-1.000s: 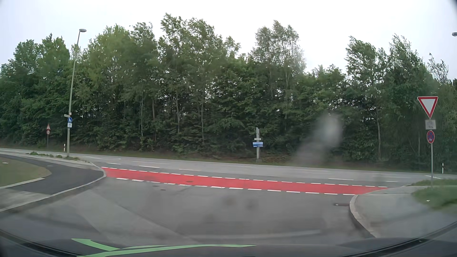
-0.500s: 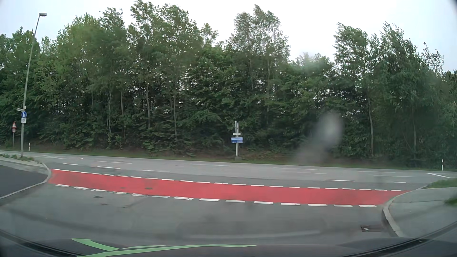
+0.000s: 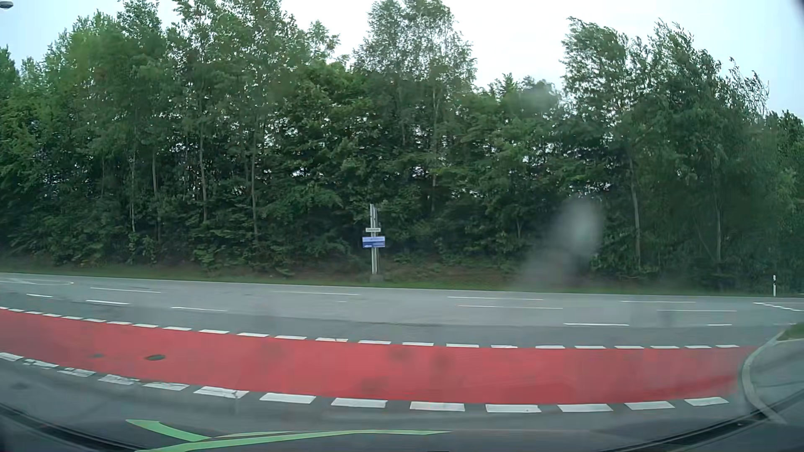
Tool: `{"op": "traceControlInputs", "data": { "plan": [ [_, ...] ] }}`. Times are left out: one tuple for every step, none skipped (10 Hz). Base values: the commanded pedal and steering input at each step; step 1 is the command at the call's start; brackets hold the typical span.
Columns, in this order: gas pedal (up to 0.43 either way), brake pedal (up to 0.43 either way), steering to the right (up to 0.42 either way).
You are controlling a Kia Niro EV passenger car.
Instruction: Follow the waypoints while adhering to traffic rules and regulations
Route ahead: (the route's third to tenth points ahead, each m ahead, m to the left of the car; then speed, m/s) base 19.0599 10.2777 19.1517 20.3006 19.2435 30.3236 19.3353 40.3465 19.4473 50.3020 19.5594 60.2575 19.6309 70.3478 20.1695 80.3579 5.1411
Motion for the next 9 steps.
{"op": "traceControlInputs", "data": {
  "plan": [
    [0.0,0.213,0.116],
    [0.0,0.213,0.112],
    [0.0,0.213,0.111],
    [0.0,0.22,0.111],
    [0.0,0.22,0.111],
    [0.0,0.22,0.111],
    [0.0,0.226,0.109],
    [0.0,0.226,0.108],
    [0.0,0.226,0.106]
  ]
}}
